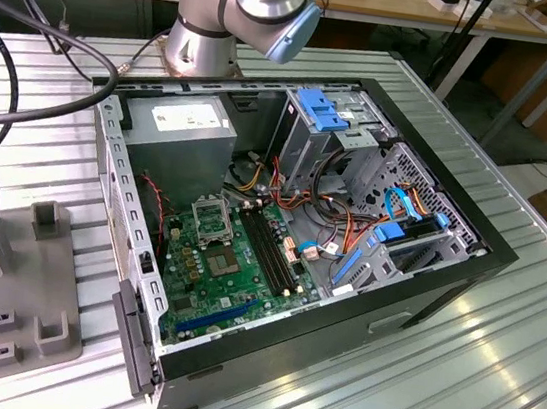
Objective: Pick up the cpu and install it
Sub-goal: 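Pick up the cpu and move it towards the insertion slot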
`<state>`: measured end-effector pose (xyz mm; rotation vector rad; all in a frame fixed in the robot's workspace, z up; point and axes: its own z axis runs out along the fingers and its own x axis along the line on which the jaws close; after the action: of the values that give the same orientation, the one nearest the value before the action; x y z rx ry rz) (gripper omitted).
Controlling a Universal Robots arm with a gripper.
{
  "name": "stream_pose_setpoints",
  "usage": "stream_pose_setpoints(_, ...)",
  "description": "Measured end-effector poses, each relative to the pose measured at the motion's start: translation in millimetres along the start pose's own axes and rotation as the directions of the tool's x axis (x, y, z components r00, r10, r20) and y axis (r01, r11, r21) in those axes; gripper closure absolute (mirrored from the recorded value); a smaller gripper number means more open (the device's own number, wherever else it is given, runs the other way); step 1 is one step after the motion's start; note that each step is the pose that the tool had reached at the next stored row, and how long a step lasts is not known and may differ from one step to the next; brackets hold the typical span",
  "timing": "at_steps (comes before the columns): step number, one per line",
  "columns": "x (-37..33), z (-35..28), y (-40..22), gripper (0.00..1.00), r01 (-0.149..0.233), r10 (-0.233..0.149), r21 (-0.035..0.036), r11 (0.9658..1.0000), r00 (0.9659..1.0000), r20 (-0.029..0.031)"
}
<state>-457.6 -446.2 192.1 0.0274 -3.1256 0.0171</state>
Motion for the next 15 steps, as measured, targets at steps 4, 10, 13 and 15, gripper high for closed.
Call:
stream_pose_setpoints(4,0.1,-1.2,0.0,0.48,0.0,0.0,0.0001,1.0,1.0,-0.0002)
stream_pose_setpoints(10,0.0,-0.5,0.0,0.48,0.0,0.0,0.0001,1.0,1.0,-0.0003)
stream_pose_setpoints(13,0.0,-0.3,0.0,0.48,0.0,0.0,0.0001,1.0,1.0,0.0001)
stream_pose_setpoints(15,0.0,-0.3,0.0,0.48,0.0,0.0,0.0001,1.0,1.0,0.0003)
